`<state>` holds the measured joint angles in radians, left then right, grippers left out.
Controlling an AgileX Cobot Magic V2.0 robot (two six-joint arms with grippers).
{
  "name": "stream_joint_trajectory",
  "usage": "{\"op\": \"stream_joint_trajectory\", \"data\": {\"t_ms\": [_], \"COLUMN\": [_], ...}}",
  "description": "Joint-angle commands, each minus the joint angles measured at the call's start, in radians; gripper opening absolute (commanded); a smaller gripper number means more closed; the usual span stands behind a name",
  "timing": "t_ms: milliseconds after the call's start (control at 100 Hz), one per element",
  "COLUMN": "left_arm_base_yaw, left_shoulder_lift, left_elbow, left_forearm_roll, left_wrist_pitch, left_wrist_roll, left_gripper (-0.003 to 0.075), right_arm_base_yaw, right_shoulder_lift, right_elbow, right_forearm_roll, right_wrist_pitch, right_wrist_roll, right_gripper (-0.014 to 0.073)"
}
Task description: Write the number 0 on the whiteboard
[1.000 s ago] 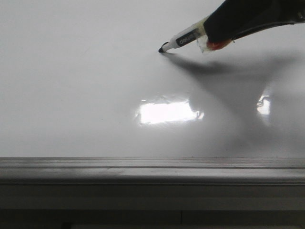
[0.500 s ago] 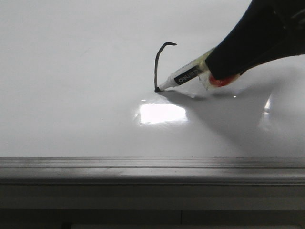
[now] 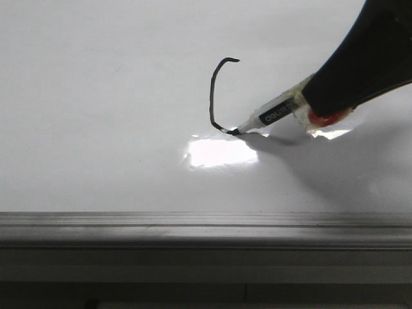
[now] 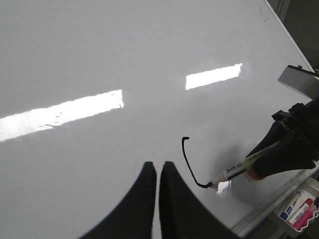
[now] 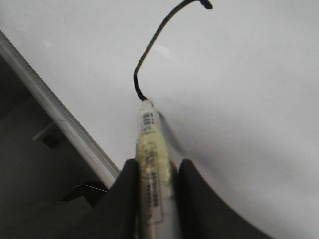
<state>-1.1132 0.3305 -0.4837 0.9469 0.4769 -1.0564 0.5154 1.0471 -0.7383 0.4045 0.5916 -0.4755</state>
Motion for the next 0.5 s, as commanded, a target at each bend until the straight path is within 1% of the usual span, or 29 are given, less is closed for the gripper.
{"op": "stream_joint_trajectory", "data": {"t_ms": [0,80,170,320,490], "left_arm_base_yaw": [-0.003,-0.003,-0.003,-0.003,-0.003], "left_shoulder_lift": [0.008,0.008,0.008,0.008,0.008], "left_elbow": [-0.026,-0.026,-0.026,-0.026,-0.026], "left_forearm_roll": [0.028,0.028,0.028,0.028,0.028], "left_wrist_pitch": [-0.048,-0.048,-0.048,-0.048,-0.048], "left_wrist_roll": [-0.008,-0.008,-0.008,-0.008,-0.008], "left_gripper": [-0.002,-0.002,-0.002,-0.002,-0.002], "right_arm_base_yaw": [-0.019,-0.019,-0.019,-0.019,-0.019], "right_shoulder_lift": [-0.011,-0.03,-0.045,-0.057,-0.057], "right_elbow": [-0.01,-0.01,-0.01,-0.02,-0.072], "right_forearm_roll": [-0.217,-0.294,-0.356,-0.397,-0.459], "right_wrist_pitch": [-0.035,-0.018,0.001,0.013,0.015], "right_wrist_roll": [0.085,0.155,0.202,0.262,0.319], "right_gripper": [-0.0046,-0.0046,-0.0046,-0.0046,-0.0046]}}
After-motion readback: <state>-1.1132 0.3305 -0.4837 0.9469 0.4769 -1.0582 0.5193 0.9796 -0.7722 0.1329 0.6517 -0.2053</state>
